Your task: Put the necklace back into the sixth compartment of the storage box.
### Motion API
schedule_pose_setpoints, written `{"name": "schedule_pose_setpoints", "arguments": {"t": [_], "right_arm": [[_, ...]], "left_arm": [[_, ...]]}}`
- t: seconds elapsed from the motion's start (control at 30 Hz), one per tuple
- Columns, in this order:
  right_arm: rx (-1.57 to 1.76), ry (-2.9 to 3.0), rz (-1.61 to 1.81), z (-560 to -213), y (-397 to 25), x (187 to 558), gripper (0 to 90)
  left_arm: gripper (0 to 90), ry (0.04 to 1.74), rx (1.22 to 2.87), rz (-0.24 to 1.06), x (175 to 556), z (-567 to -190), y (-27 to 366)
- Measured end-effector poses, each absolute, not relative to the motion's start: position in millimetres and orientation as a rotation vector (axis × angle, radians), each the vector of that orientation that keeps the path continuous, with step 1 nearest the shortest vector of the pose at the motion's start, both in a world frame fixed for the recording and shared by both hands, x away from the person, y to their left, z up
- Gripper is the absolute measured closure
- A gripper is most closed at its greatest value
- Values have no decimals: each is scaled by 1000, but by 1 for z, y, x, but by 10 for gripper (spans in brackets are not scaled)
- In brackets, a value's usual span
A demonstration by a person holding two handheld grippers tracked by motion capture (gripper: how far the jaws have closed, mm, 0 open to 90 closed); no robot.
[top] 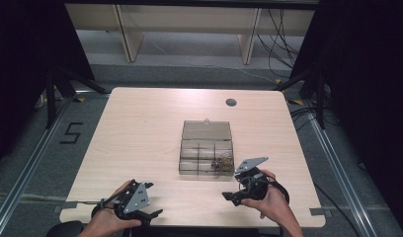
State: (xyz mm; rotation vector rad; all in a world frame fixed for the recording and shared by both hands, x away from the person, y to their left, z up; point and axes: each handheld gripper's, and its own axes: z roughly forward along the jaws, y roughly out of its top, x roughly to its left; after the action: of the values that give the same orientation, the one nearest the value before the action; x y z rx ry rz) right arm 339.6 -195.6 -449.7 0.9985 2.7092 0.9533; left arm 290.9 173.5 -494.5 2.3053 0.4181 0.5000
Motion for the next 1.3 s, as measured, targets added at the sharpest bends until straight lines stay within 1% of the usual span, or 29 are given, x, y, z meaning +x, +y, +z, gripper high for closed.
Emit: {"name": "schedule_pose_setpoints", "arguments": {"t": [0.1,0.2,0.37,0.4,0.57,0.83,1.27,1.3], "right_arm": [[1062,2714,935,-448,-195,337,226],[1069,2710,932,-450,-197,336,226],[988,2715,972,-456,-199,338,227],[1039,2717,952,-454,-199,335,226],[1090,2712,942,-455,-200,333,226],[1077,2696,961,-460,-204,332,222],[1071,2677,975,-468,-209,327,192],[1045,2649,997,-473,-209,327,188]], "left_arm": [[150,418,2309,498,291,-494,174],[150,419,2314,500,291,-494,174],[150,421,2305,483,291,-494,173],[150,417,2317,504,291,-494,174],[150,423,2296,492,290,-494,173],[150,420,2296,494,290,-494,173],[150,414,2319,502,291,-494,174],[150,418,2305,491,291,-495,173]]}}
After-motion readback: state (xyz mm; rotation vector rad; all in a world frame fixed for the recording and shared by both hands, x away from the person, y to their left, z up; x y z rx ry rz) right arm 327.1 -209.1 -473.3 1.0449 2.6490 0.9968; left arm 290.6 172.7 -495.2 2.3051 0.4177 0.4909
